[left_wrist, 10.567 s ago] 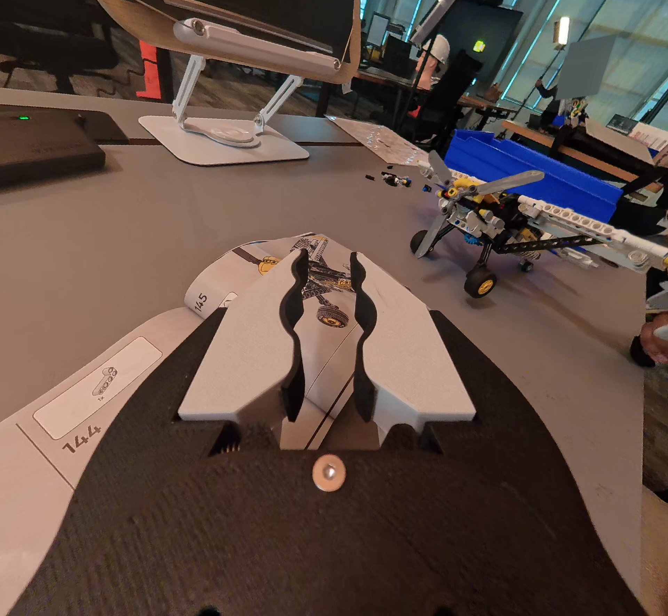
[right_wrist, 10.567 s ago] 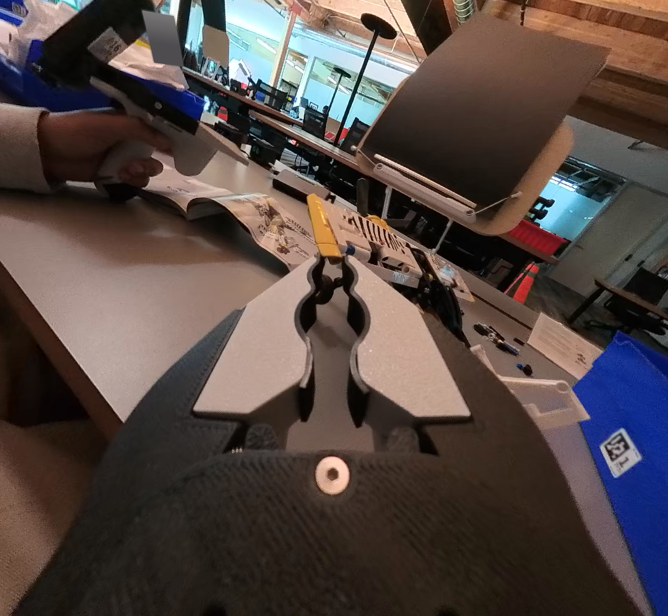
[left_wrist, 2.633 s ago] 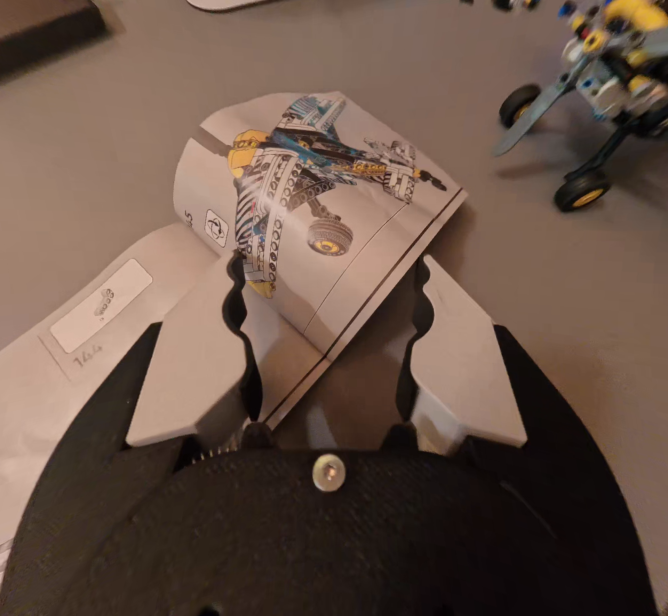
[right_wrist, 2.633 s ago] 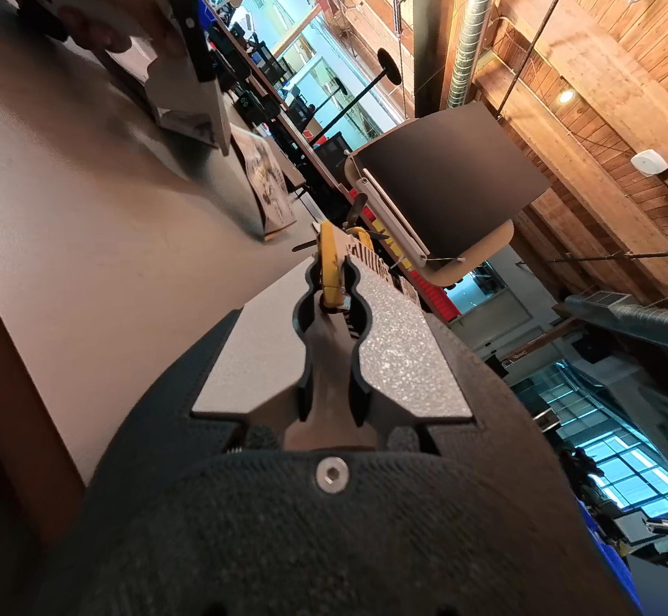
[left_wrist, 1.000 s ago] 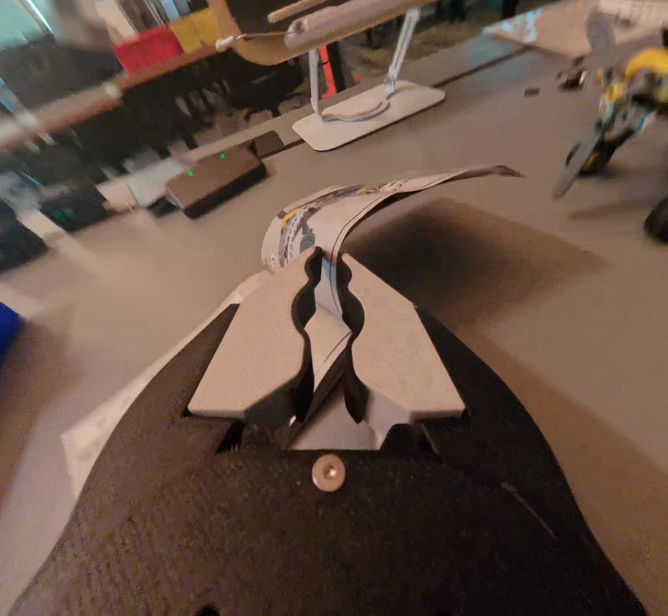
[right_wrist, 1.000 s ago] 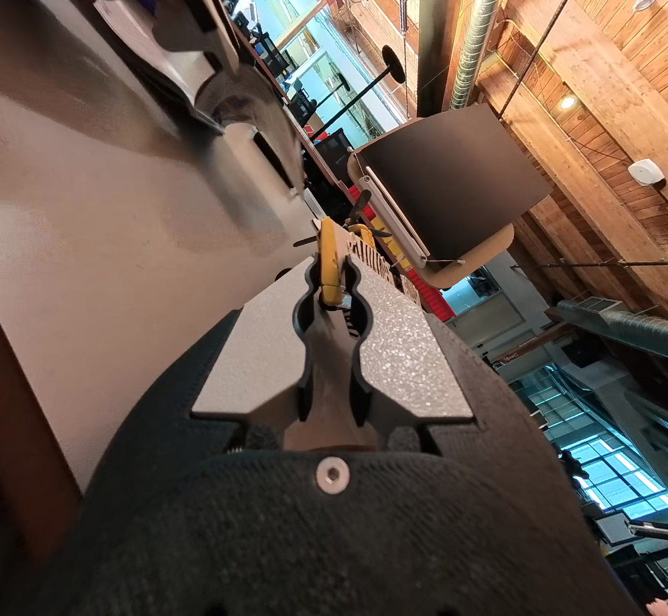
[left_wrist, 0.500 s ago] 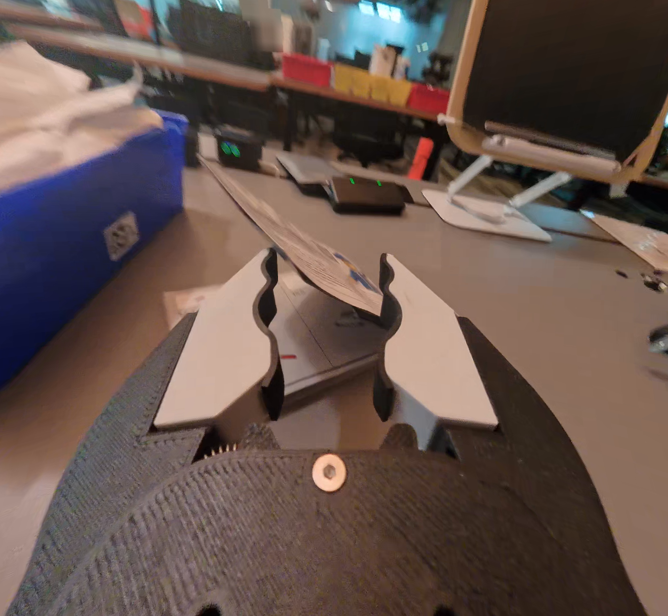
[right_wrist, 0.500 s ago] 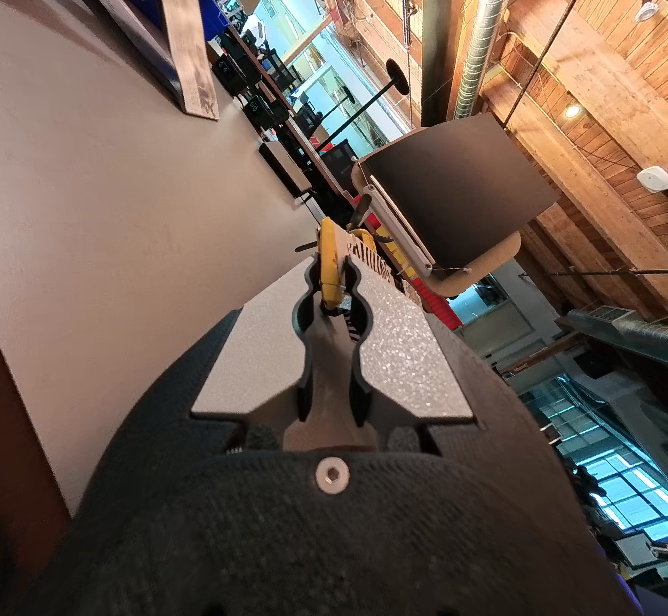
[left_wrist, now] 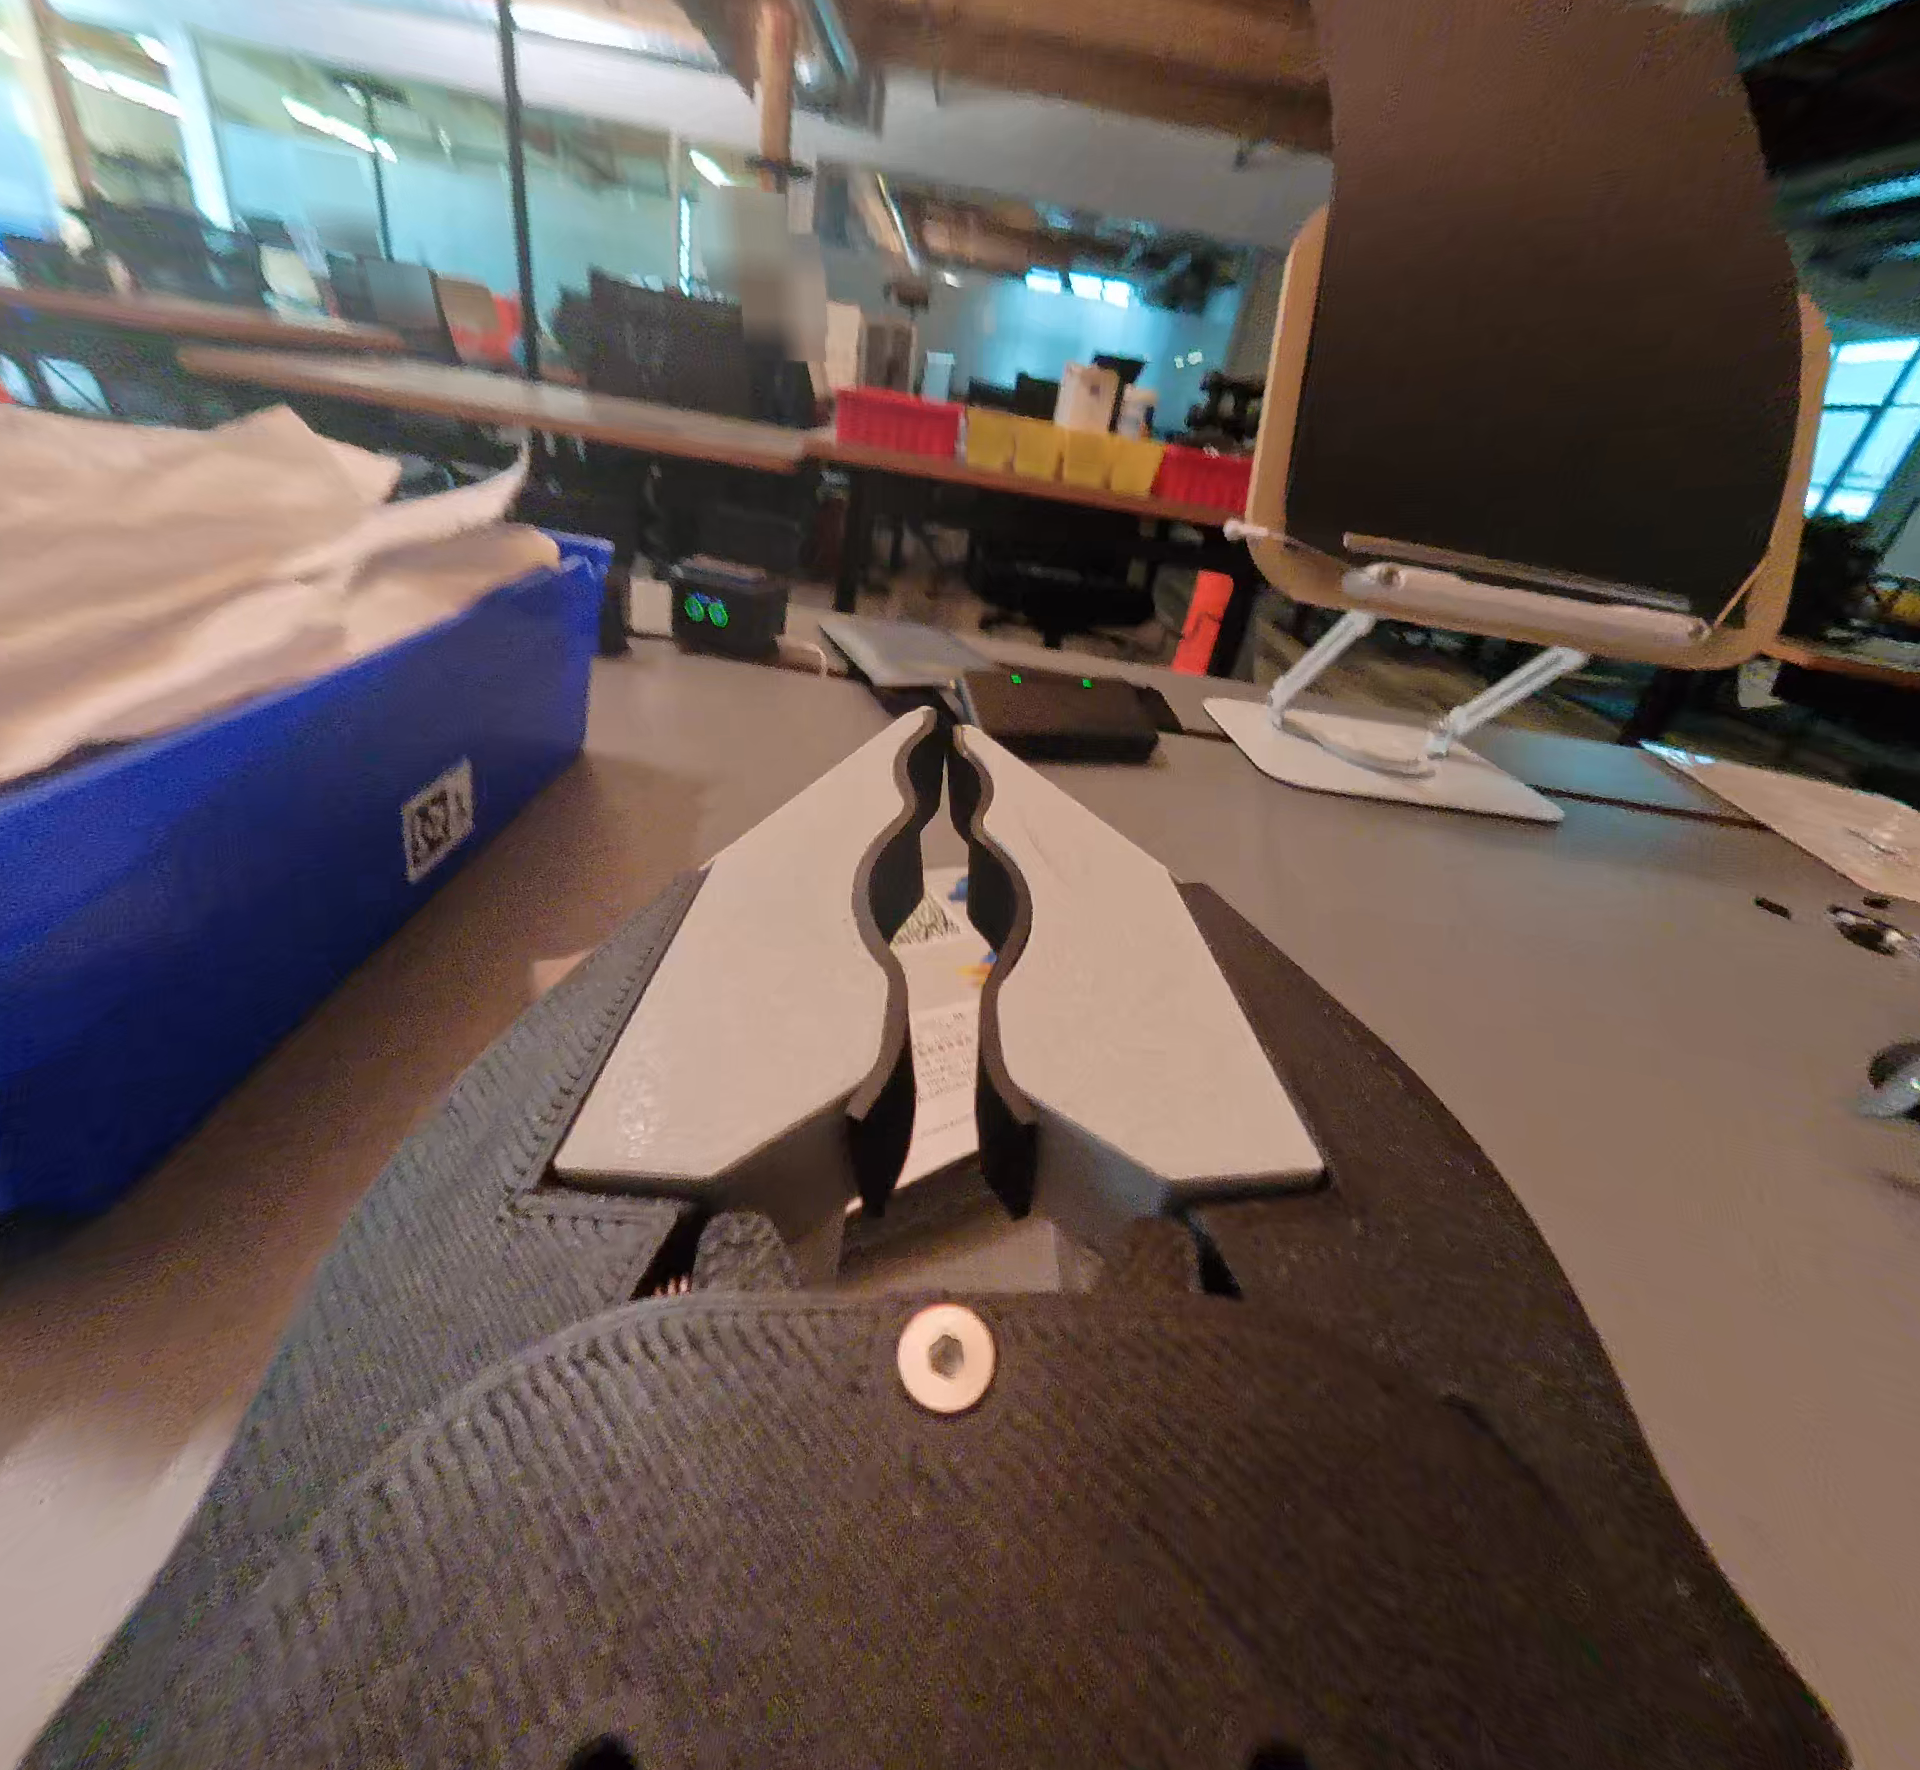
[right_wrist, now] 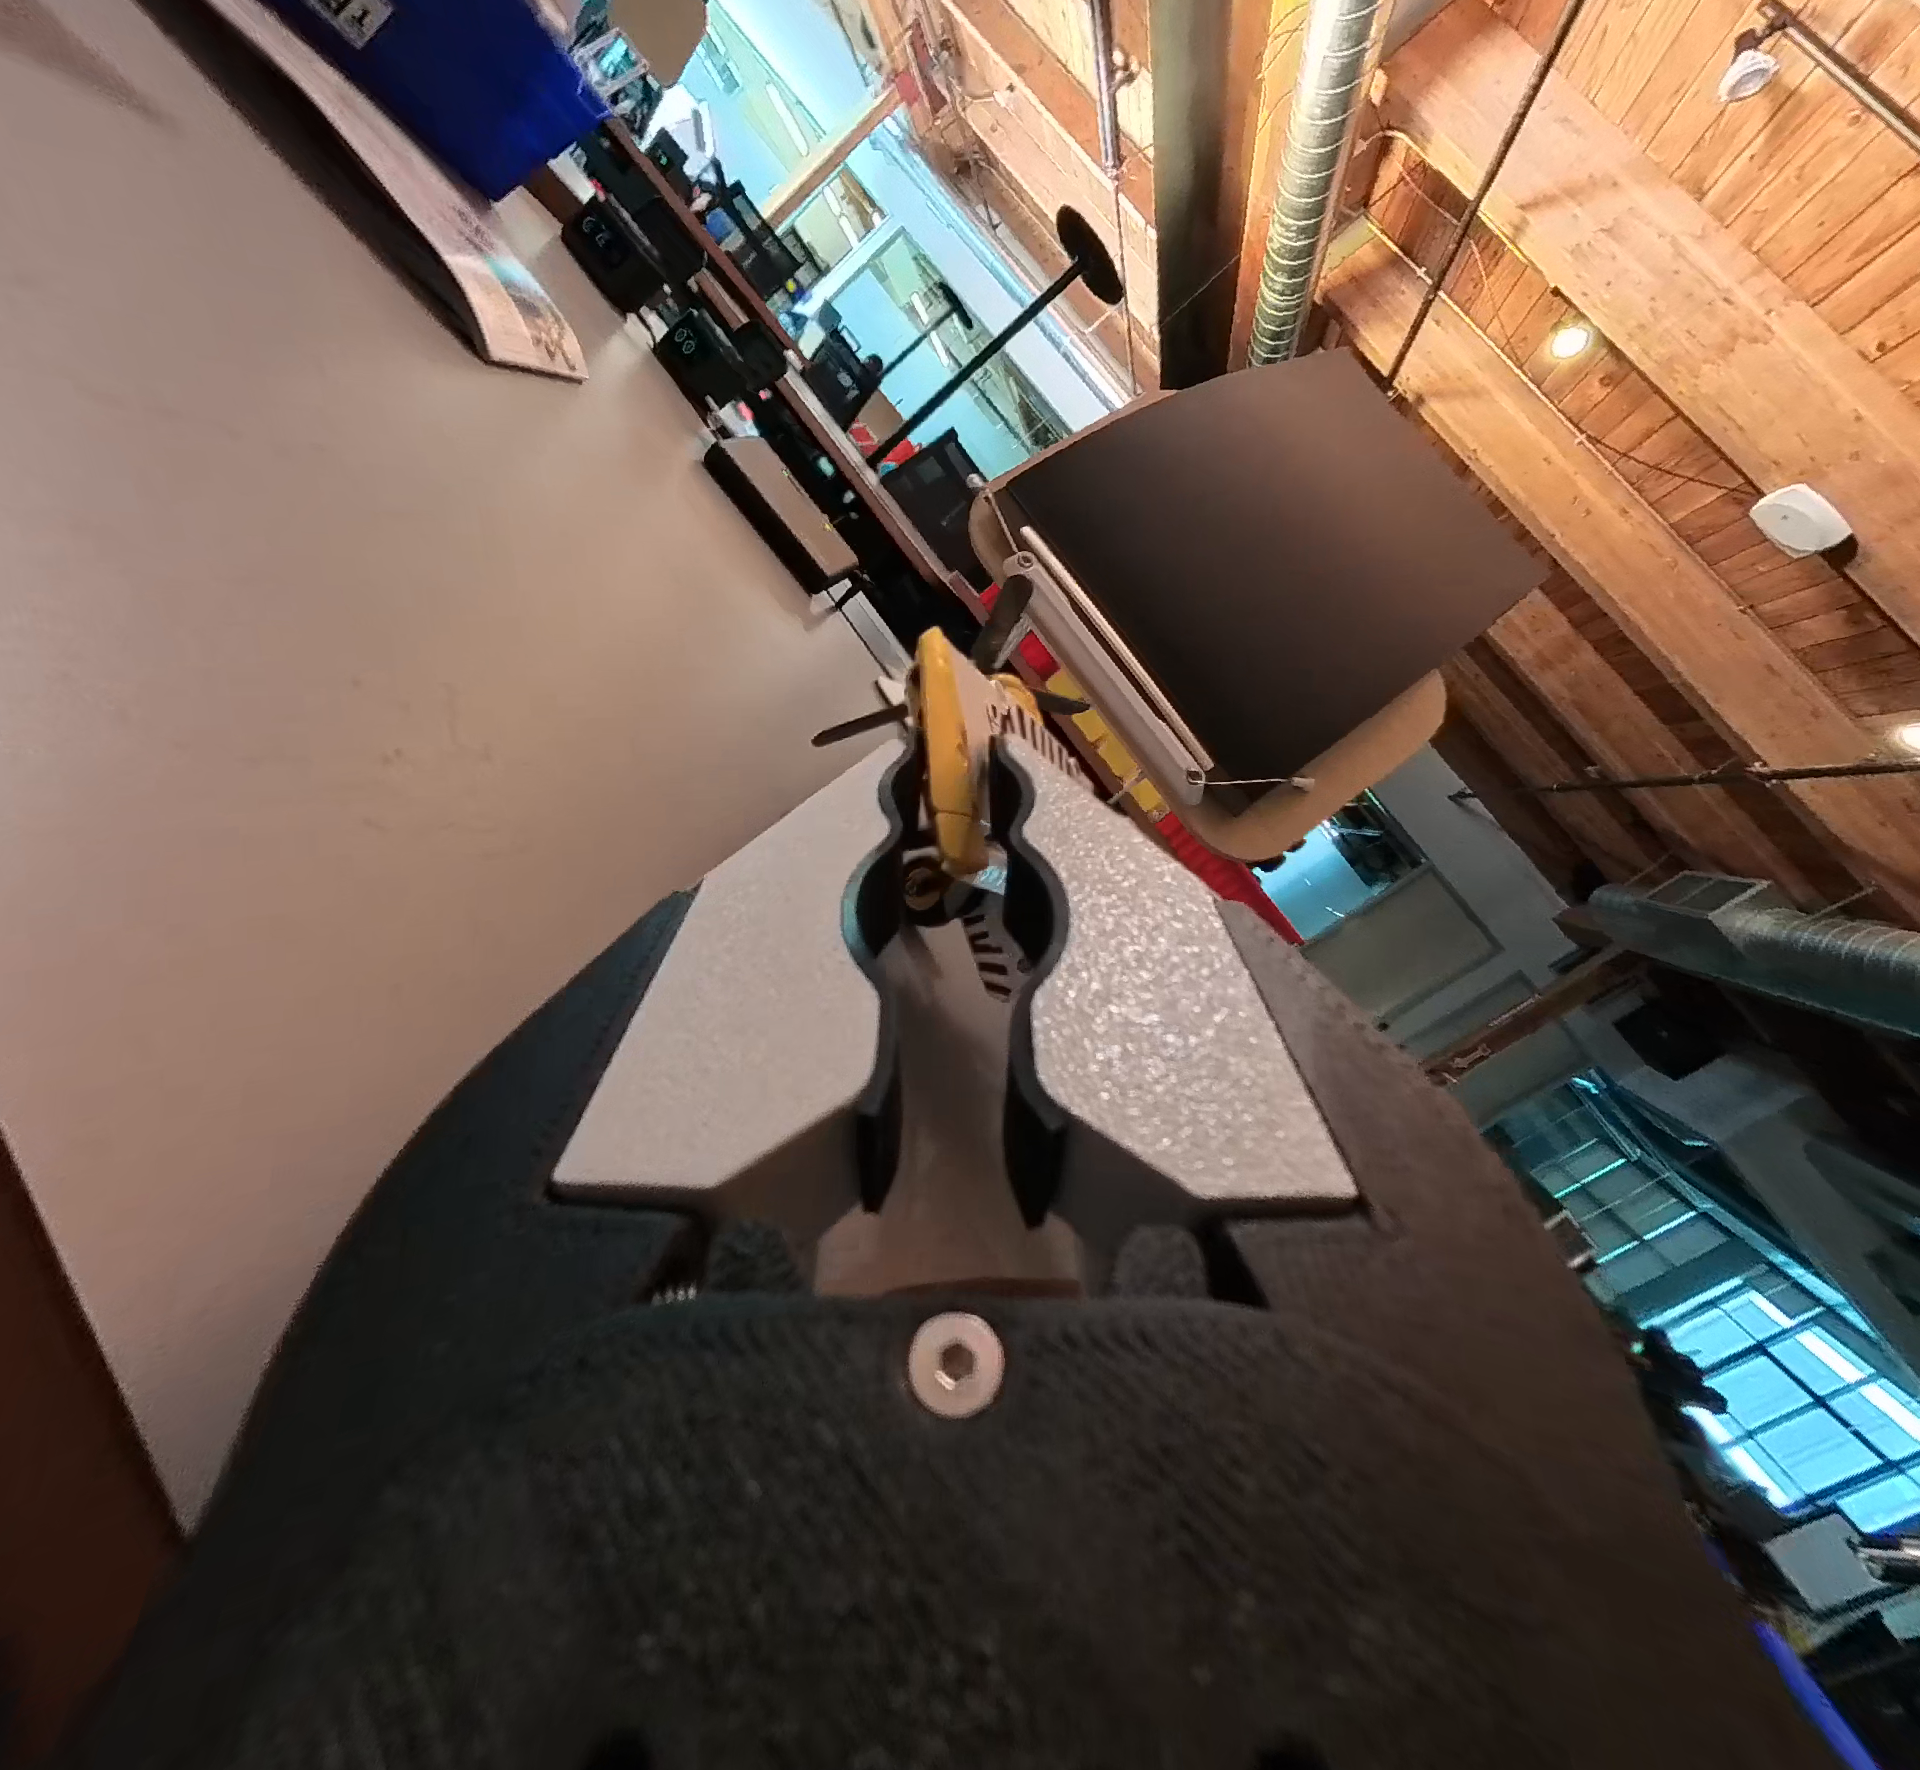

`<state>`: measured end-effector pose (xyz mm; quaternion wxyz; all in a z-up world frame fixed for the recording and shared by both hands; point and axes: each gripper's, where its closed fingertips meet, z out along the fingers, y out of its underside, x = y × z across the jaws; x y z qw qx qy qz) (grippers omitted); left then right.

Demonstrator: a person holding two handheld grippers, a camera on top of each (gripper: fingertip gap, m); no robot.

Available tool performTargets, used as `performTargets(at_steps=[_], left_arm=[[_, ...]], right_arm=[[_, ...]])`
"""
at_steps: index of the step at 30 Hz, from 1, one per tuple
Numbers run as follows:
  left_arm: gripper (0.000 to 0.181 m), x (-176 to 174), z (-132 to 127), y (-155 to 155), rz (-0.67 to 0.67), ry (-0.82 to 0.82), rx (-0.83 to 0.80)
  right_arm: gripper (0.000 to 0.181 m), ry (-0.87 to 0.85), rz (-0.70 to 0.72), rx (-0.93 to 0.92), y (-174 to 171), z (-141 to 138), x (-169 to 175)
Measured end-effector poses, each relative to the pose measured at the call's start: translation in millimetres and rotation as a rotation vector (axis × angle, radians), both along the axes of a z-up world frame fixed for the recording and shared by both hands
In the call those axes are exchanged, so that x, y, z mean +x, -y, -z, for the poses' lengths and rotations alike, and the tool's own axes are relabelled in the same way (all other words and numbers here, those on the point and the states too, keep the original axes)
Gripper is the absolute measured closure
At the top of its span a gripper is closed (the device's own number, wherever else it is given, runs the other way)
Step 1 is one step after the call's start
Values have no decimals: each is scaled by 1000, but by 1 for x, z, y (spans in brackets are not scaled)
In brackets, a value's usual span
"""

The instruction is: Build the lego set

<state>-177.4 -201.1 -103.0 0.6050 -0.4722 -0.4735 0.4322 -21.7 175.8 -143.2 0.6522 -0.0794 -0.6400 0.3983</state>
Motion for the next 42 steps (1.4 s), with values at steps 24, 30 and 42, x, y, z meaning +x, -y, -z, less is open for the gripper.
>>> performTargets(at_steps=[24,30,42], left_arm=[[78,-42,125,-58,144,672,-587],[75,-43,139,-61,264,805,-448],[141,-30,136,-85,388,721,-585]], right_arm=[[173,-148,-127,-511,-49,-59,33],[173,-162,-145,-589,-59,-64,37],[174,-170,-132,-575,-58,-63,36]])
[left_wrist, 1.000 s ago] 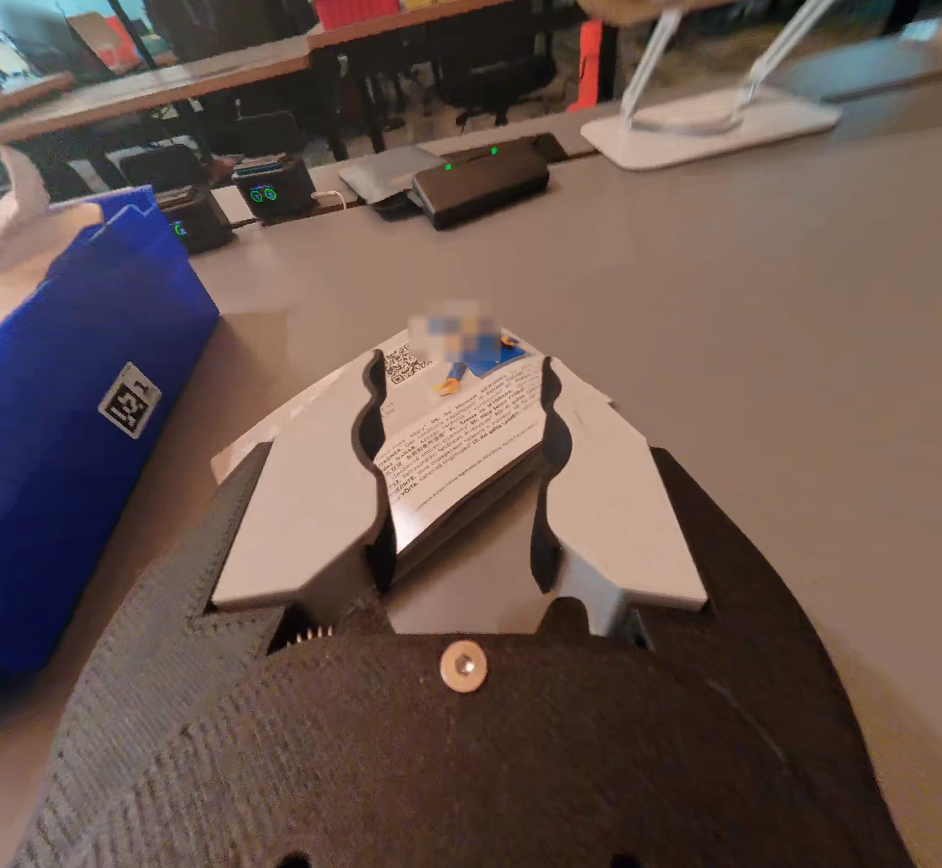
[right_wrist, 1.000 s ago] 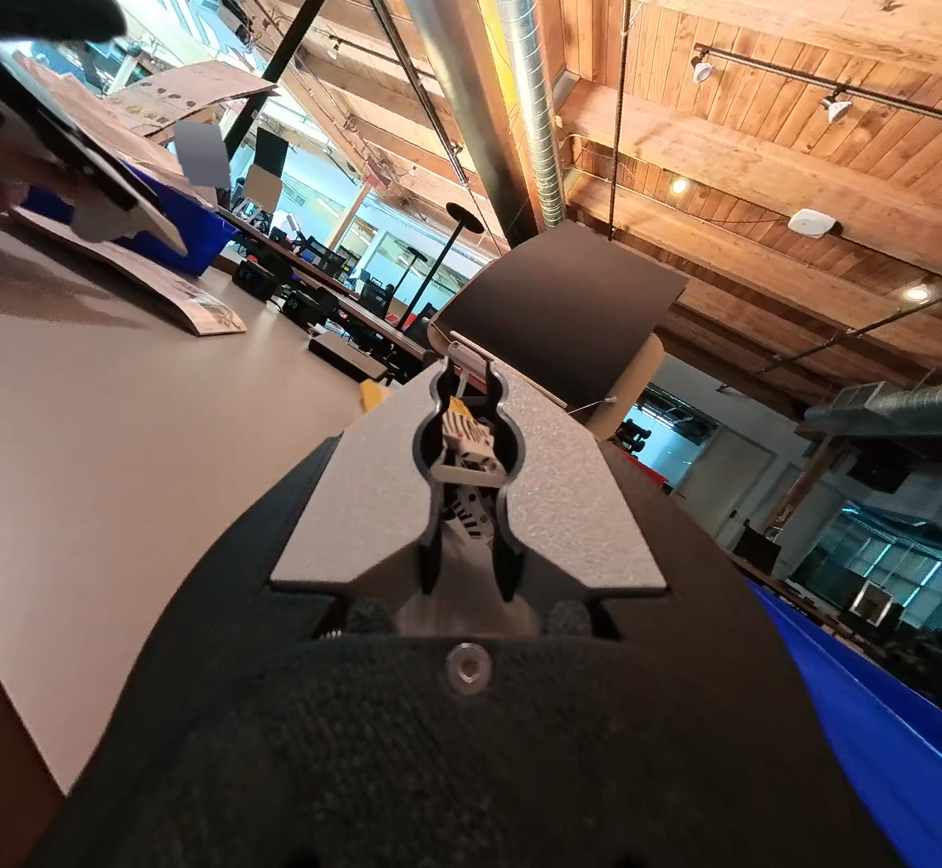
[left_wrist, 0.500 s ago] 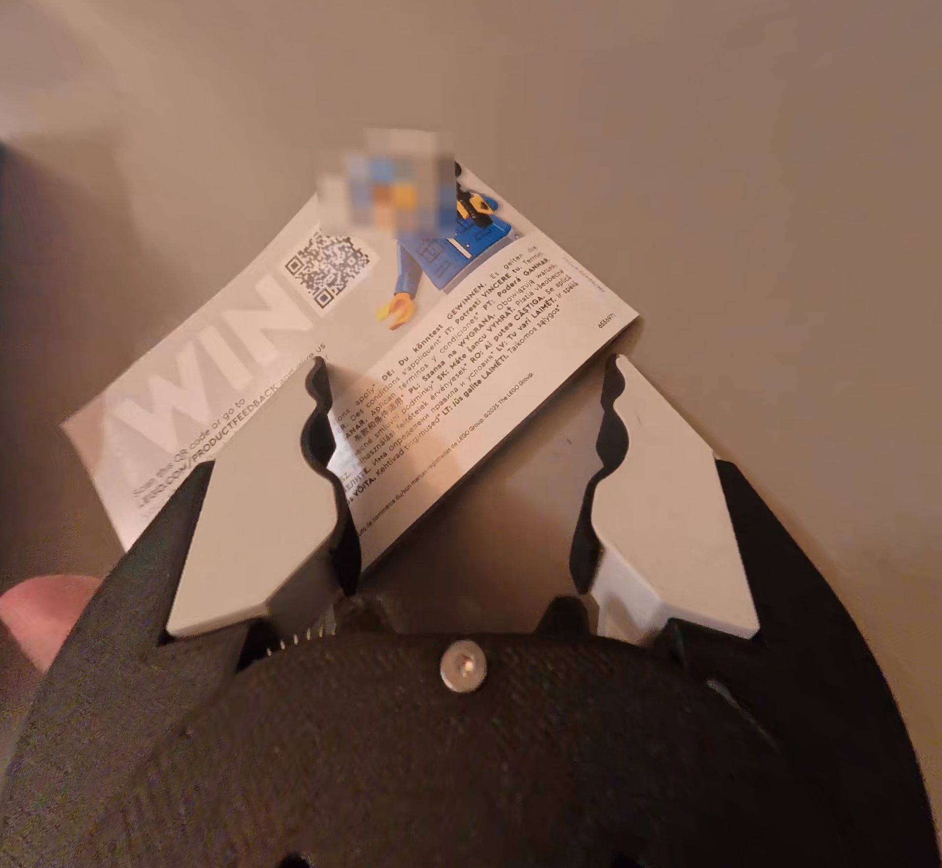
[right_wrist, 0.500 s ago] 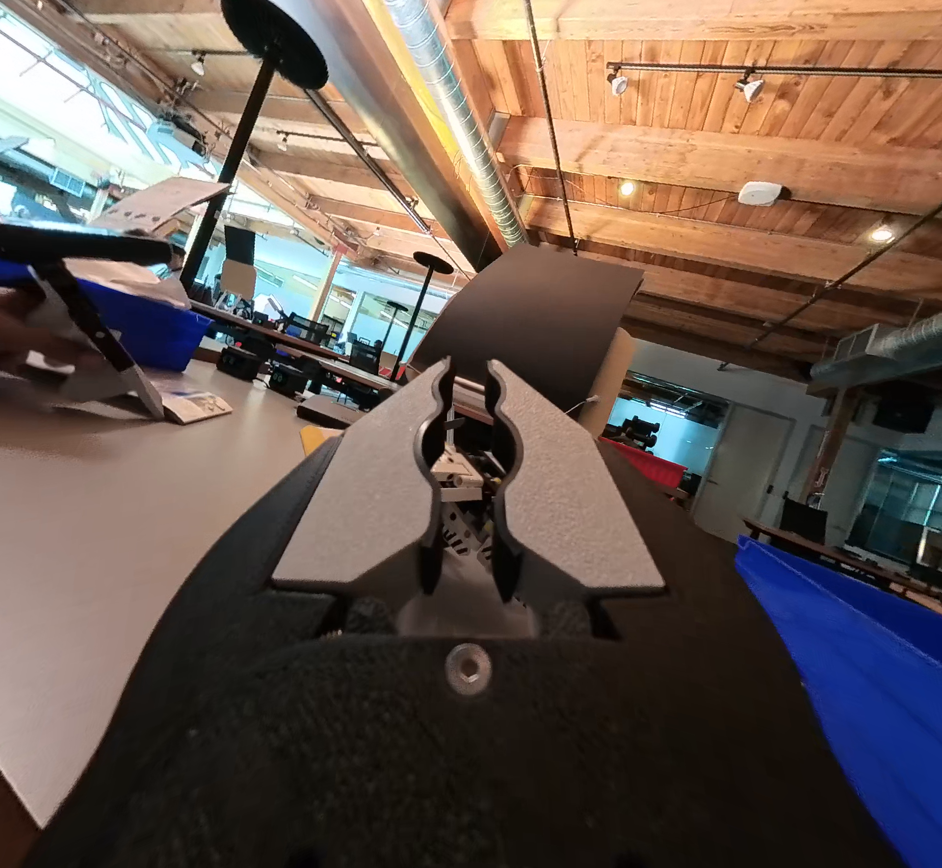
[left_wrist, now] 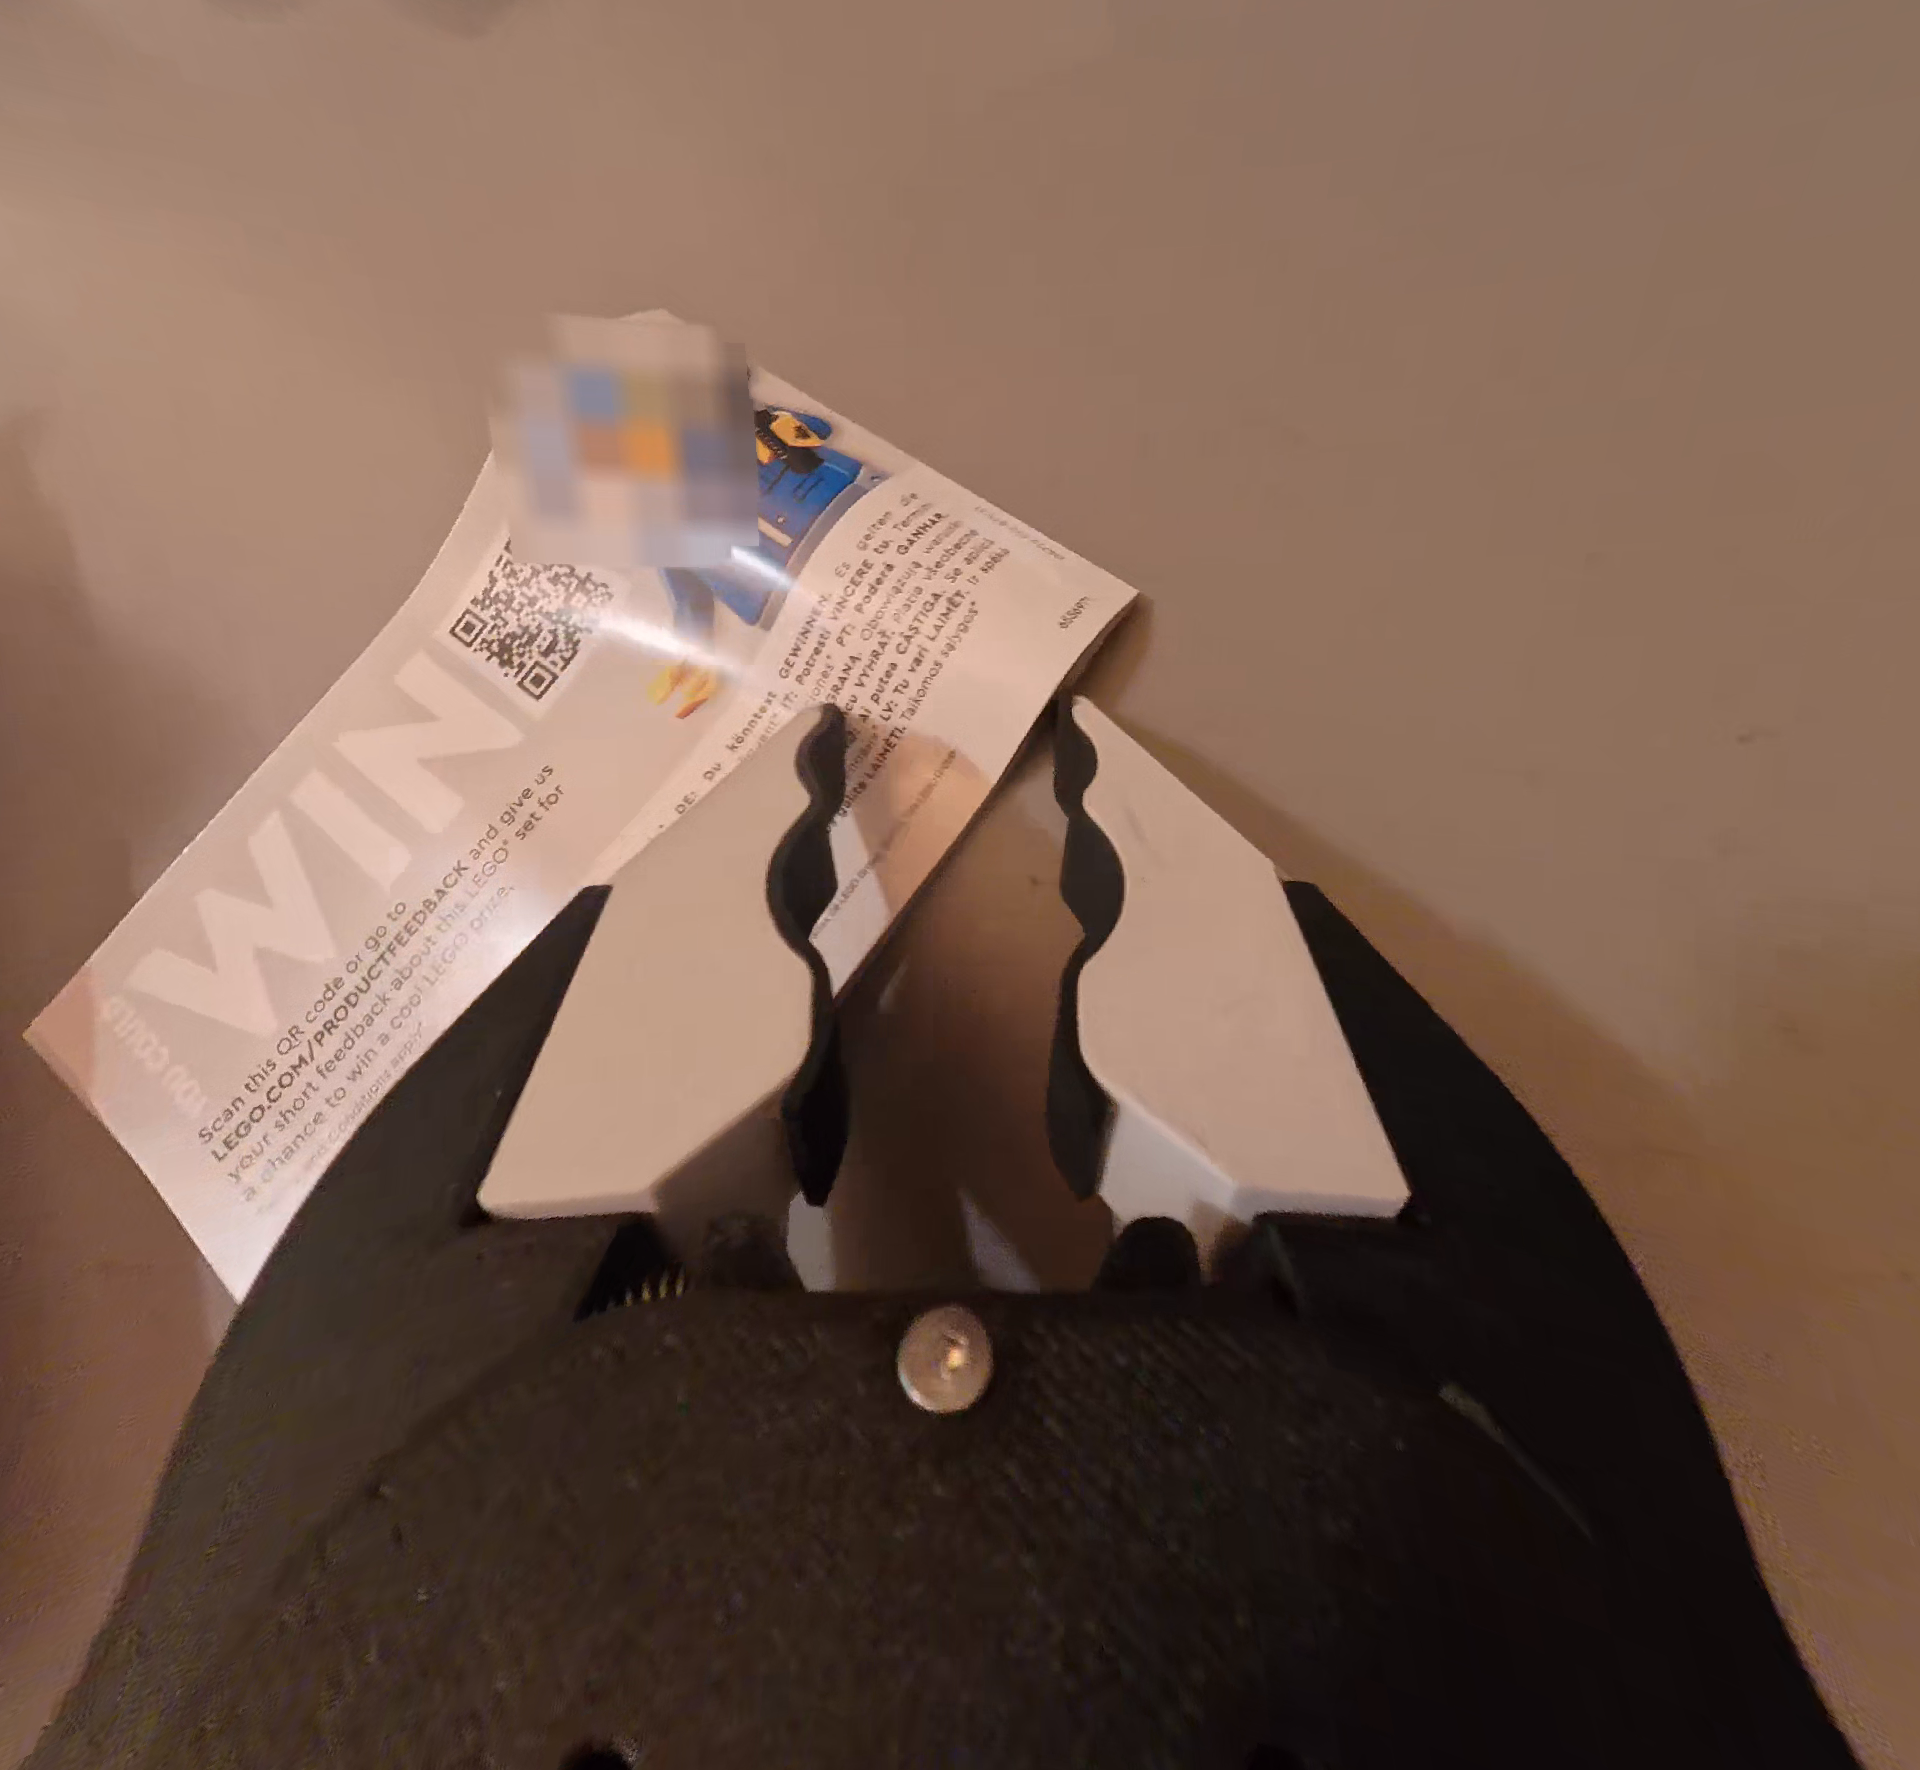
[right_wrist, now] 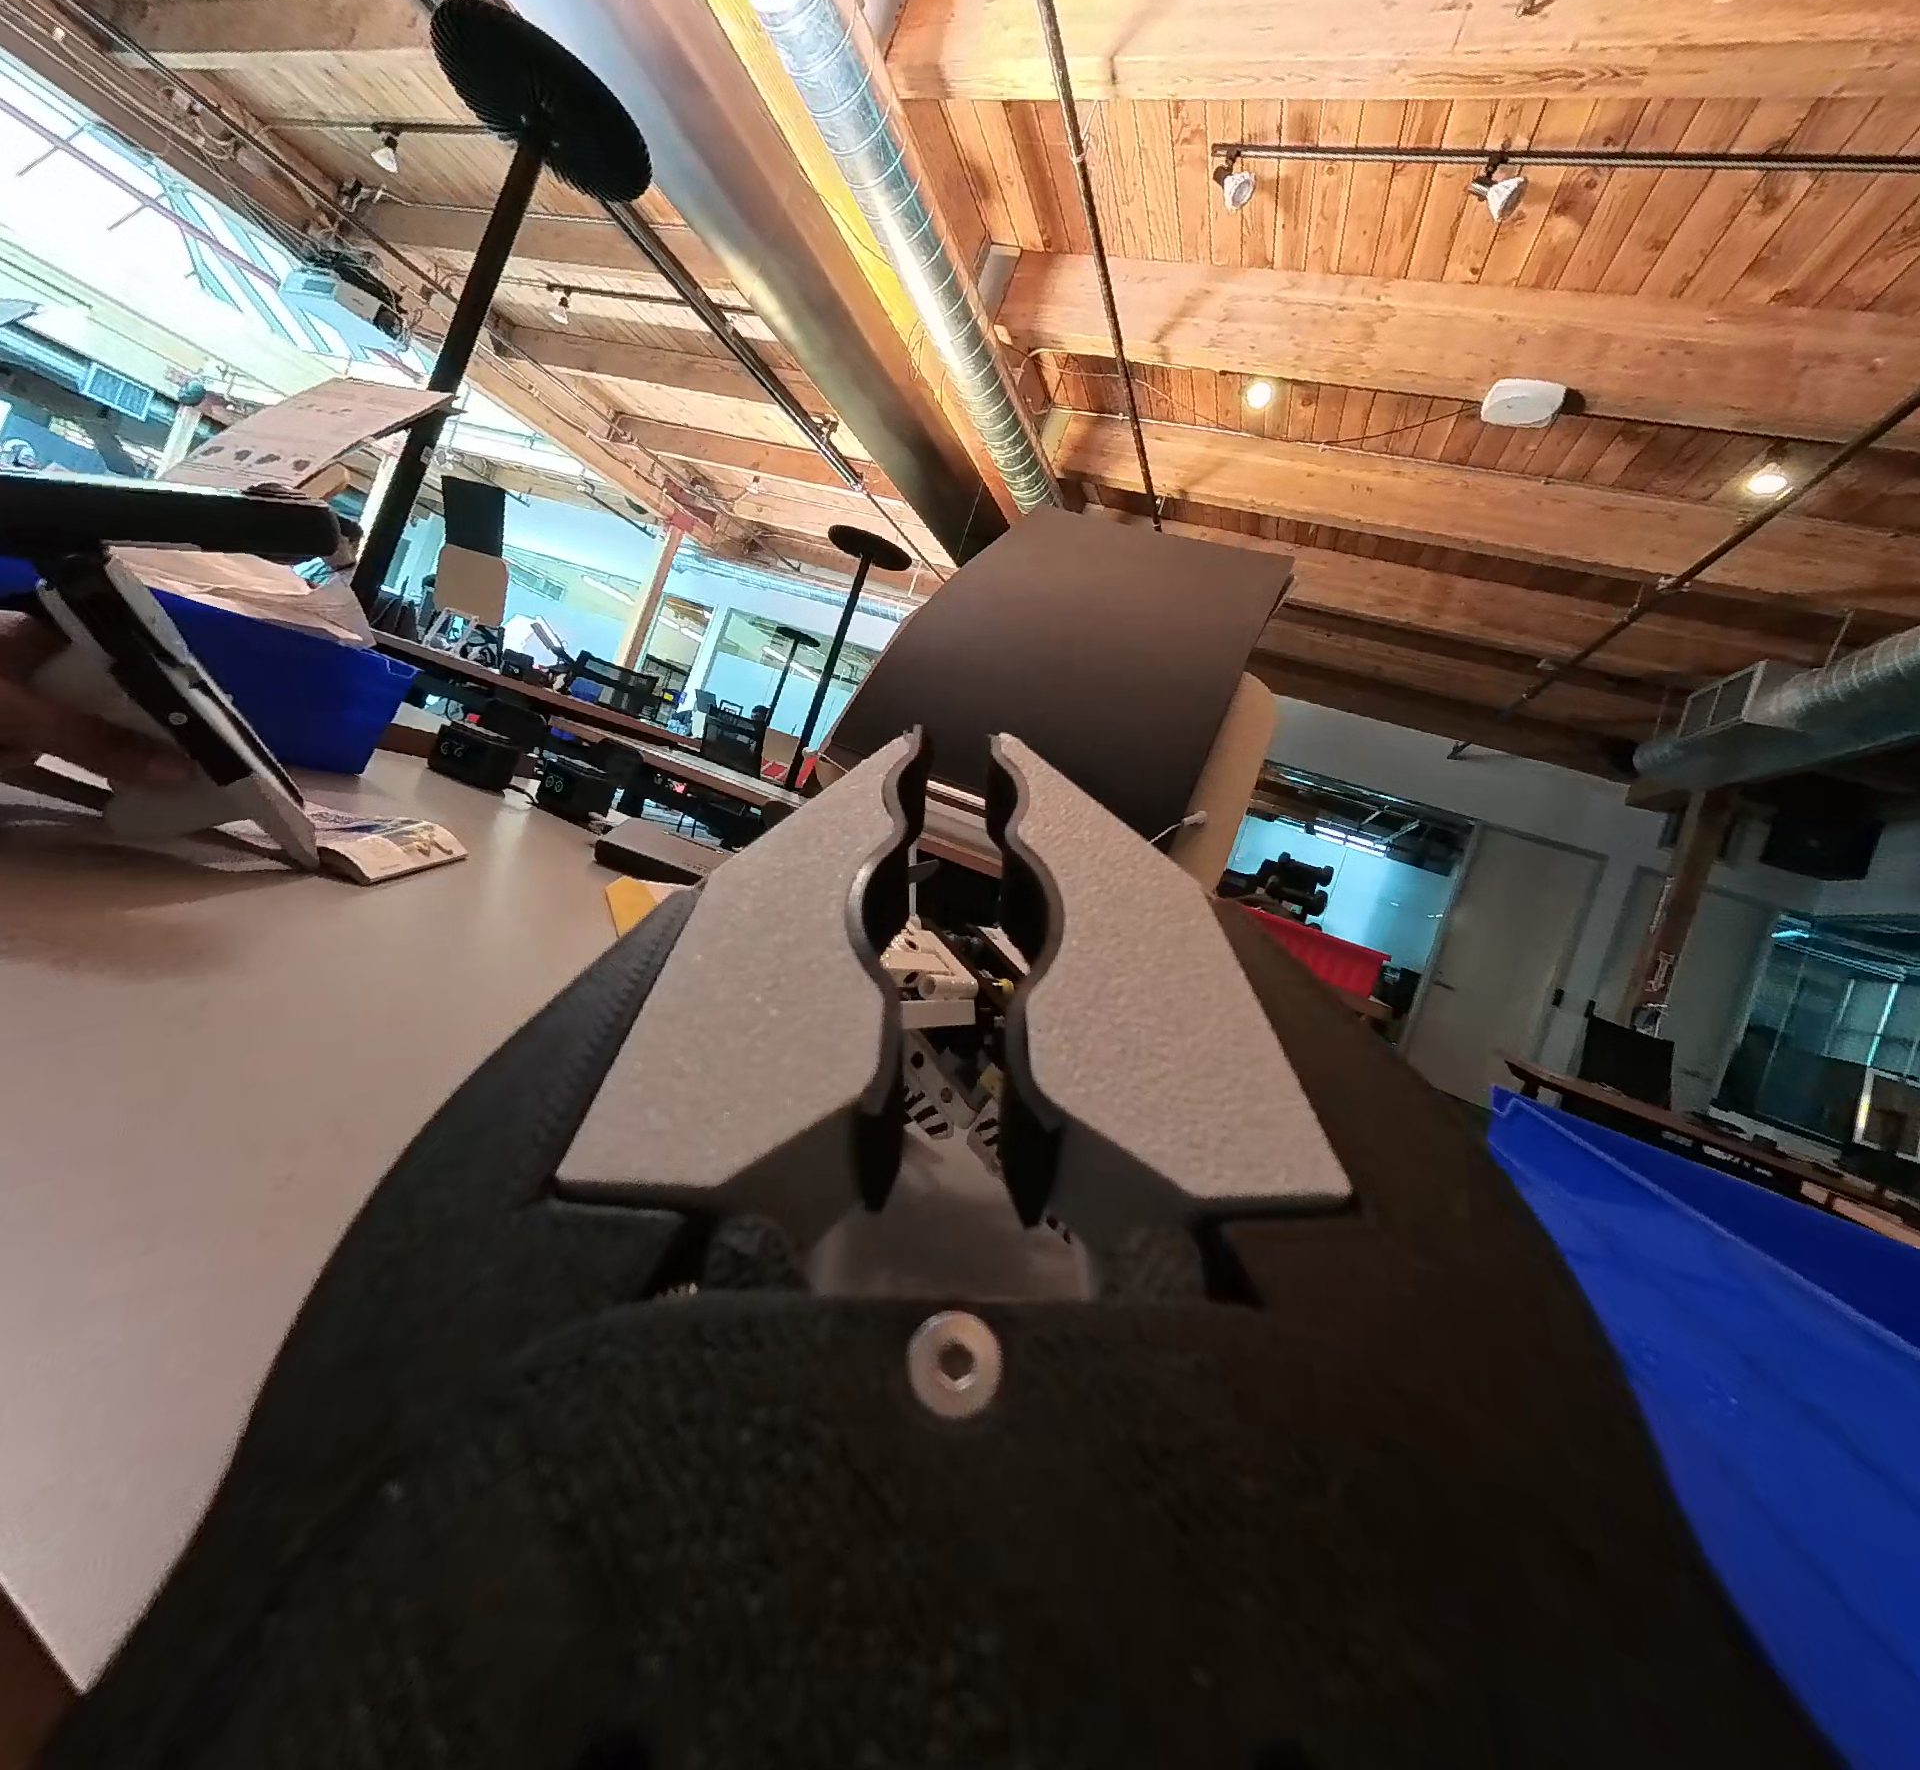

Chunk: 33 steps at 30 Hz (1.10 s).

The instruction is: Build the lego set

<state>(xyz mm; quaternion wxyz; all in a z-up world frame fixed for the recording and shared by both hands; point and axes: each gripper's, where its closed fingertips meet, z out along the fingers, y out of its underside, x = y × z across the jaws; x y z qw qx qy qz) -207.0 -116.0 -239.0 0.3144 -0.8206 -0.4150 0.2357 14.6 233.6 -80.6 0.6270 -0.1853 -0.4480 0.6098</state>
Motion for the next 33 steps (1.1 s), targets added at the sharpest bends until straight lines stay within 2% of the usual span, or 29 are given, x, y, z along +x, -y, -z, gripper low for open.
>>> performTargets(at_steps=[6,8,10,12,14,16,19,21,24,27,28,33], left_arm=[[178,21,1,-5,48,-107,-182],[180,37,3,-13,94,-74,-155],[159,59,2,-25,160,74,-42],[137,58,-5,-27,128,148,59],[115,40,-13,-17,54,110,87],[94,21,-11,-1,-7,25,7],[83,-8,-8,16,-79,-93,-111],[90,-18,-7,13,-70,-94,-85],[131,-10,0,-5,27,14,-7],[170,-5,-5,-12,83,-17,-31],[181,-9,-14,-10,46,-61,-5],[181,-9,-57,0,11,-112,187]], right_arm=[[174,-3,6,17,3,1,0],[174,-5,8,21,3,1,0],[174,-3,9,27,4,2,-1],[174,-3,10,29,4,2,-1],[174,-2,11,29,4,2,-1],[174,-2,11,30,5,2,-2],[175,-1,11,28,4,2,-2],[175,-1,10,28,4,2,-2],[175,-3,11,27,4,2,-2],[175,-3,12,25,4,2,-2],[175,-4,11,26,4,2,-2],[175,-8,12,27,5,2,-1]])
